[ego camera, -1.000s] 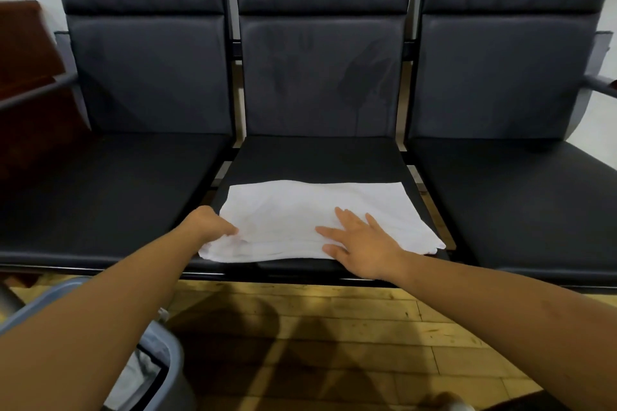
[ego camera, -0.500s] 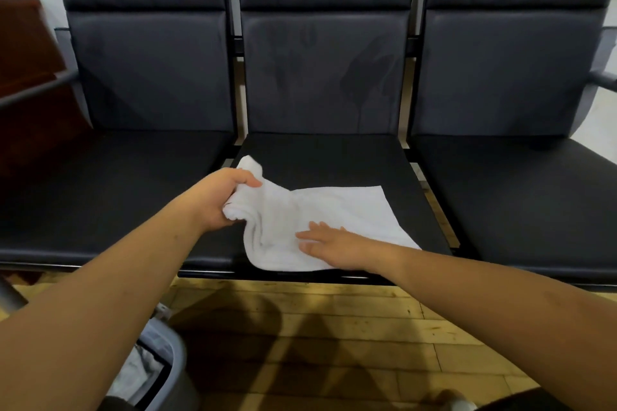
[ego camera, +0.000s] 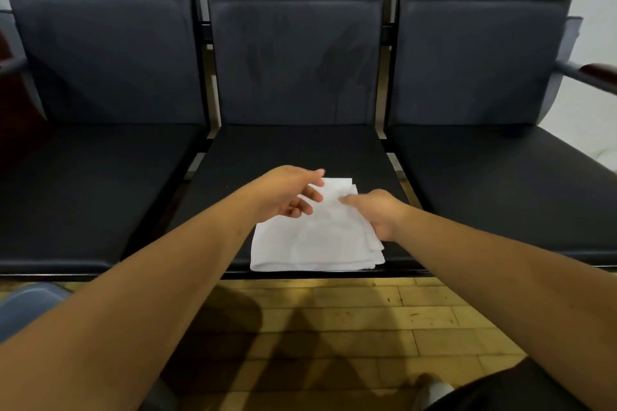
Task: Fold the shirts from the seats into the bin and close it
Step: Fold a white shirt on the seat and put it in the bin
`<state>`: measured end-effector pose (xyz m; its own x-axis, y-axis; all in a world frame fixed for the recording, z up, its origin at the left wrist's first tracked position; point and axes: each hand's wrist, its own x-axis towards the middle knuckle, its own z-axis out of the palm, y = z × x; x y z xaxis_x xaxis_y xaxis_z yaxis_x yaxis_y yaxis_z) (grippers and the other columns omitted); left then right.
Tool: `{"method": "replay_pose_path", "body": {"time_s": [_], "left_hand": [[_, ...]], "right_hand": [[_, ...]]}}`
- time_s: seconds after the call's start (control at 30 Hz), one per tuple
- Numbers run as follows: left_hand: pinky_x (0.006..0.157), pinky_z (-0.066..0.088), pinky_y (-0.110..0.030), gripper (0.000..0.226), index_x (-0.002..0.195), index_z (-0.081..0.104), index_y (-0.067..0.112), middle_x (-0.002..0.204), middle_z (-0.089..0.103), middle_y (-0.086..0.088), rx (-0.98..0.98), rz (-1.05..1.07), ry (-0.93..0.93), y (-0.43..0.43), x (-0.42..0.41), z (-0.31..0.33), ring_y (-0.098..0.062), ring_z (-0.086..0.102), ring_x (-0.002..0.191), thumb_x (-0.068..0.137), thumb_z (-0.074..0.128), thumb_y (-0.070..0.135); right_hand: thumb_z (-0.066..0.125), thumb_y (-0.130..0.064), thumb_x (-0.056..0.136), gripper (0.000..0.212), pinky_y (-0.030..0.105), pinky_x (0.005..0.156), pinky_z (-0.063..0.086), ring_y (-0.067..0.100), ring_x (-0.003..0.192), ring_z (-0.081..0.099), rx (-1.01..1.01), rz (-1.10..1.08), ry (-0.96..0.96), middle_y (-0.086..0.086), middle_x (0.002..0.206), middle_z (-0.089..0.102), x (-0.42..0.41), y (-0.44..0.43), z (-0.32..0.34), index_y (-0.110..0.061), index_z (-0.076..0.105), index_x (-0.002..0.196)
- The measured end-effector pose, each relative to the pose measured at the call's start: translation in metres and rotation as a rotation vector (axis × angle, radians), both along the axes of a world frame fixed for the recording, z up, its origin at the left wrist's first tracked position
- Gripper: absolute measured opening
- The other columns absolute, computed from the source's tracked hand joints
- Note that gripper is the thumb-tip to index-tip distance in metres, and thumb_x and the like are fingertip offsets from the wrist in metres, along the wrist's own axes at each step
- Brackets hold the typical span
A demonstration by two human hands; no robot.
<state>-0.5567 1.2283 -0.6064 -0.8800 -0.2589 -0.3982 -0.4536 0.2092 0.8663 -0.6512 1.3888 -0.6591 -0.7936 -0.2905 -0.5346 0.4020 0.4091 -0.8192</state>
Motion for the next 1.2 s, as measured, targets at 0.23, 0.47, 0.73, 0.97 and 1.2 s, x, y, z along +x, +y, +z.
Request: {"method": "replay_pose_path", "body": {"time_s": [0.23, 0.47, 0.73, 0.97, 1.2], "left_hand": [[0.061, 0.047, -0.027, 0.021, 0.113, 0.063, 0.010, 0.095, 0.069, -0.007, -0.172, 0.334, -0.041, -0.048, 0.018, -0.028, -0.018, 0.060, 0.073, 0.100, 0.055, 0.025], [0.072, 0.052, -0.031, 0.043, 0.136, 0.049, 0.010, 0.117, 0.061, -0.010, -0.232, 0.353, -0.170, -0.061, 0.027, -0.047, -0.022, 0.061, 0.101, 0.097, 0.061, 0.024], [0.087, 0.052, -0.036, 0.041, 0.128, 0.051, 0.007, 0.121, 0.060, -0.011, -0.157, 0.349, -0.116, -0.053, 0.017, -0.056, -0.026, 0.060, 0.106, 0.096, 0.064, 0.030], [0.096, 0.054, -0.052, 0.044, 0.116, 0.067, 0.007, 0.113, 0.073, -0.012, 0.226, 0.348, -0.094, -0.052, 0.014, -0.057, -0.033, 0.070, 0.102, 0.079, 0.084, 0.023], [0.078, 0.059, -0.047, 0.038, 0.123, 0.065, 0.010, 0.109, 0.075, -0.015, 0.626, 0.370, 0.197, -0.058, 0.014, -0.028, -0.035, 0.073, 0.096, 0.086, 0.064, 0.014]], "right_hand": [[0.058, 0.000, 0.087, 0.022, 0.055, 0.090, 0.054, 0.040, 0.104, 0.068, 0.030, 0.001, 0.212, 0.026, 0.114, 0.066, 0.006, -0.009, 0.010, 0.003, 0.062, 0.109], [0.056, -0.002, 0.091, 0.006, 0.045, 0.077, 0.061, 0.033, 0.086, 0.067, 0.439, 0.154, 0.330, 0.017, 0.094, 0.064, 0.012, 0.009, -0.003, -0.005, 0.056, 0.086], [0.054, -0.021, 0.097, 0.016, 0.030, 0.065, 0.052, 0.022, 0.076, 0.061, 0.347, 0.078, 0.304, 0.009, 0.091, 0.061, 0.012, -0.012, -0.008, -0.005, 0.058, 0.095], [0.062, -0.021, 0.095, 0.032, 0.041, 0.086, 0.055, 0.026, 0.095, 0.065, -0.037, -0.023, 0.137, 0.017, 0.112, 0.066, 0.011, -0.020, -0.007, -0.006, 0.058, 0.124], [0.059, -0.025, 0.098, 0.017, 0.044, 0.088, 0.055, 0.028, 0.099, 0.069, -0.451, -0.053, 0.104, 0.010, 0.110, 0.072, -0.003, -0.029, 0.030, -0.017, 0.067, 0.110]]}}
